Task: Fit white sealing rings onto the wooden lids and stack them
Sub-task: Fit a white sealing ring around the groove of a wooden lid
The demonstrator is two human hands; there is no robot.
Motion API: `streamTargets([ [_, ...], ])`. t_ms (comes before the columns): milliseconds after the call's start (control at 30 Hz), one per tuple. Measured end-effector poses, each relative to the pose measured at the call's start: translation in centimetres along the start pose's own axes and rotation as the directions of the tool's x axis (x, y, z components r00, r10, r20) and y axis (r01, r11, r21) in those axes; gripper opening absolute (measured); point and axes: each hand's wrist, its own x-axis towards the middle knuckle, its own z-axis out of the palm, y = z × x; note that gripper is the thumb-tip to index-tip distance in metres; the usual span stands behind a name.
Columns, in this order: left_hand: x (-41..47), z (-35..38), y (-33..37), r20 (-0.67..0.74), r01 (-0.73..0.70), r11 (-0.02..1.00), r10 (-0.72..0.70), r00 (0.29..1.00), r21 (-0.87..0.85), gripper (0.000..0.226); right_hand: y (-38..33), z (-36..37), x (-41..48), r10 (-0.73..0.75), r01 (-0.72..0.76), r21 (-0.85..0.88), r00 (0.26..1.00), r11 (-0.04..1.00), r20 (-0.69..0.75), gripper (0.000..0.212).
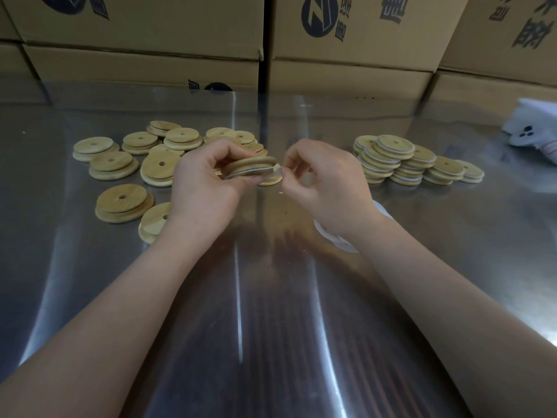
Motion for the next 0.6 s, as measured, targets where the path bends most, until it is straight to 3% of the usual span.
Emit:
streamTargets([
  [267,-0.39,0.05,-0.07,0.042,0.01,1.0,-0.01,0.999,-0.008,0.031,0.57,-0.1,-0.06,0.026,-0.034,0.074,0.994,0.997,0.105,0.007],
  [600,-0.78,0.59,0.07,0.092,0.077,0.988,-0.066,0.994,-0.13,0.031,0.4,-0.15,-0.07,-0.014,0.004,0.129,0.997,0.992,0.077,0.006],
])
